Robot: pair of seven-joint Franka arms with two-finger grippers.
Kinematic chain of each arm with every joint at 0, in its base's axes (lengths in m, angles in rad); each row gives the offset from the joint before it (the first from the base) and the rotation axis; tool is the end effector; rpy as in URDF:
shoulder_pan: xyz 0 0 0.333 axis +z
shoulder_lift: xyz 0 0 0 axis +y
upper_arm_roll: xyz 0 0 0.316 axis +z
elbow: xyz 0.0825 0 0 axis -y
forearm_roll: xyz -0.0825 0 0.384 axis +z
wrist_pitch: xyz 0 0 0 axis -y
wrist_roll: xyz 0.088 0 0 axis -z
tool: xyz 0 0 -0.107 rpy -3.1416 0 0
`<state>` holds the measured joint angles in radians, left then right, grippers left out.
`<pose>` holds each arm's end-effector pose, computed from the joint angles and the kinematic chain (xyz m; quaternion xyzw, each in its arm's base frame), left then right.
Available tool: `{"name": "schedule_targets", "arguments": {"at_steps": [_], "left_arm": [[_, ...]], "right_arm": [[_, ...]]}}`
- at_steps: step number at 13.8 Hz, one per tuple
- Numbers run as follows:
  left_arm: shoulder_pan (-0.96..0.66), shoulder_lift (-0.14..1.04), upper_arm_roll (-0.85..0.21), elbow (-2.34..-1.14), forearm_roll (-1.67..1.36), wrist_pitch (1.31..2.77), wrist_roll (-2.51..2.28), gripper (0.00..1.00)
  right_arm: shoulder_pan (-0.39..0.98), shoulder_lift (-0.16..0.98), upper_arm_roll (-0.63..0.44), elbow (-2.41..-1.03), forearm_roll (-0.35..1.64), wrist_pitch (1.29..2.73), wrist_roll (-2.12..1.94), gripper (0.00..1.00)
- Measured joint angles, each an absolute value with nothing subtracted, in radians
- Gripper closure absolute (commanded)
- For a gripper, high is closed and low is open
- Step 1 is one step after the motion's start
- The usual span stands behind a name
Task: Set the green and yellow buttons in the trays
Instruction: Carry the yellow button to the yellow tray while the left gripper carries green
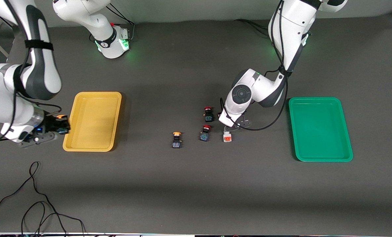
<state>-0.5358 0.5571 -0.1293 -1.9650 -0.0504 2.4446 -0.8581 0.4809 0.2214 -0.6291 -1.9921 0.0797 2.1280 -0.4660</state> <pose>0.4787 -0.3737 0.1820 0.9903 0.1243 -0.0612 0.0105 0.5800 -0.0714 0.3685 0.9893 0.1410 -0.0290 0.0239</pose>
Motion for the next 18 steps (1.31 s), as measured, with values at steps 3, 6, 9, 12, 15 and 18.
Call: {"name": "schedule_targets", "arguments": {"at_steps": [3, 6, 9, 12, 15, 18], "left_arm": [[-0.537, 0.557, -0.129, -1.964, -0.049, 2.446, -0.860, 1.00], [-0.534, 0.535, -0.119, -1.942, -0.047, 2.393, -0.849, 1.00], [-0.482, 0.431, -0.098, -1.887, -0.040, 2.142, -0.746, 1.00], [-0.394, 0.307, -0.074, -1.879, 0.015, 1.970, -0.568, 1.00], [-0.223, 0.250, -0.065, -1.903, 0.061, 1.919, -0.299, 1.00], [-0.106, 0.244, -0.062, -1.946, 0.094, 1.946, -0.113, 1.00]], "right_arm": [[0.450, 0.282, -0.644, -2.140, 0.197, 2.340, -0.585, 0.81], [0.451, 0.413, -0.643, -2.166, 0.385, 2.394, -0.703, 0.81], [0.452, 0.497, -0.643, -2.156, 0.461, 2.400, -0.743, 0.24], [0.452, 0.501, -0.643, -2.144, 0.468, 2.399, -0.743, 0.00], [0.459, 0.477, -0.655, -2.109, 0.469, 2.362, -0.736, 0.00], [0.478, 0.414, -0.706, -1.961, 0.353, 2.113, -0.649, 0.00]]}}
